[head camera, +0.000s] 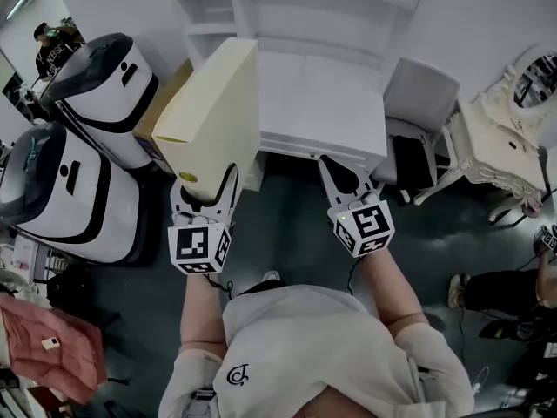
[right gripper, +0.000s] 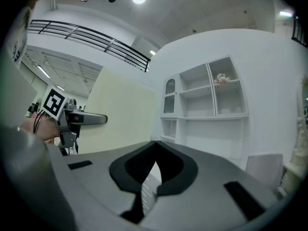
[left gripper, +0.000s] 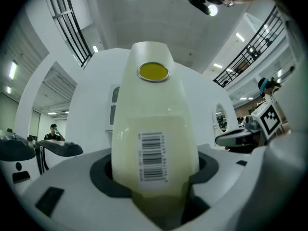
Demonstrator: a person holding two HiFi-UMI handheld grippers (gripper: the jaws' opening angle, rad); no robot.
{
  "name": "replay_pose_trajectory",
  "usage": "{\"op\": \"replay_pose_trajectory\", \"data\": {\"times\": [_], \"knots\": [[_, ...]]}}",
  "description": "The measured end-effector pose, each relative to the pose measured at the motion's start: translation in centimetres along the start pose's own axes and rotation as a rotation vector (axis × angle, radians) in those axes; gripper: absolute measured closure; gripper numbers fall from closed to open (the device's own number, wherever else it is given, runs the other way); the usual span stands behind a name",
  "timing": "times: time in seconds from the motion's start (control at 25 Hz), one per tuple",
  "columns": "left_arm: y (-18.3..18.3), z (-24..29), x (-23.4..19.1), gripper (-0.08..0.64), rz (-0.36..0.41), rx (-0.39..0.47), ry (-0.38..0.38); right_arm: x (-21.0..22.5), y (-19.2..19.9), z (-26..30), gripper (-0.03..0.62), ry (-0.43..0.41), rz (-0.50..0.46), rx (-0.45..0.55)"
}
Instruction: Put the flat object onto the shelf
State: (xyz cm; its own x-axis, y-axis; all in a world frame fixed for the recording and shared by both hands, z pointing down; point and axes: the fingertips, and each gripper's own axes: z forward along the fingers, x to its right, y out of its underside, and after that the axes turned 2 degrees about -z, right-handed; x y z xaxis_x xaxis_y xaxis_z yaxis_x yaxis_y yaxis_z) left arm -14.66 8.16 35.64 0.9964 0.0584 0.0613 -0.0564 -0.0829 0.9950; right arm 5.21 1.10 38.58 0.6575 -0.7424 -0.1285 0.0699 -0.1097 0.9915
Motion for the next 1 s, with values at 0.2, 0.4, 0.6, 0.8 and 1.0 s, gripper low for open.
{"op": "replay_pose_trajectory", "data": {"times": [0.2, 0.4, 0.6, 0.8, 1.0], "knots": [[0.0, 6.4, -5.6, 0.253, 0.020, 0.010, 0.045, 1.3, -0.1, 7.3, 0.584, 0.058, 0.002, -0.002], [-0.2, 11.8, -8.2, 0.253, 0.051, 0.017, 0.082, 2.7, 0.8, 11.6, 0.584, 0.082, -0.001, -0.039], [-1.2, 17.5, -9.2, 0.253, 0.147, 0.045, 0.095, 5.6, 1.9, 15.6, 0.584, 0.096, -0.008, -0.051], [-4.4, 23.9, -9.5, 0.253, 0.291, 0.100, 0.088, 10.2, 1.1, 19.7, 0.583, 0.114, -0.014, -0.023], [-7.8, 31.1, -8.9, 0.253, 0.471, 0.152, 0.072, 15.4, 0.5, 23.3, 0.584, 0.131, -0.024, 0.012]]}}
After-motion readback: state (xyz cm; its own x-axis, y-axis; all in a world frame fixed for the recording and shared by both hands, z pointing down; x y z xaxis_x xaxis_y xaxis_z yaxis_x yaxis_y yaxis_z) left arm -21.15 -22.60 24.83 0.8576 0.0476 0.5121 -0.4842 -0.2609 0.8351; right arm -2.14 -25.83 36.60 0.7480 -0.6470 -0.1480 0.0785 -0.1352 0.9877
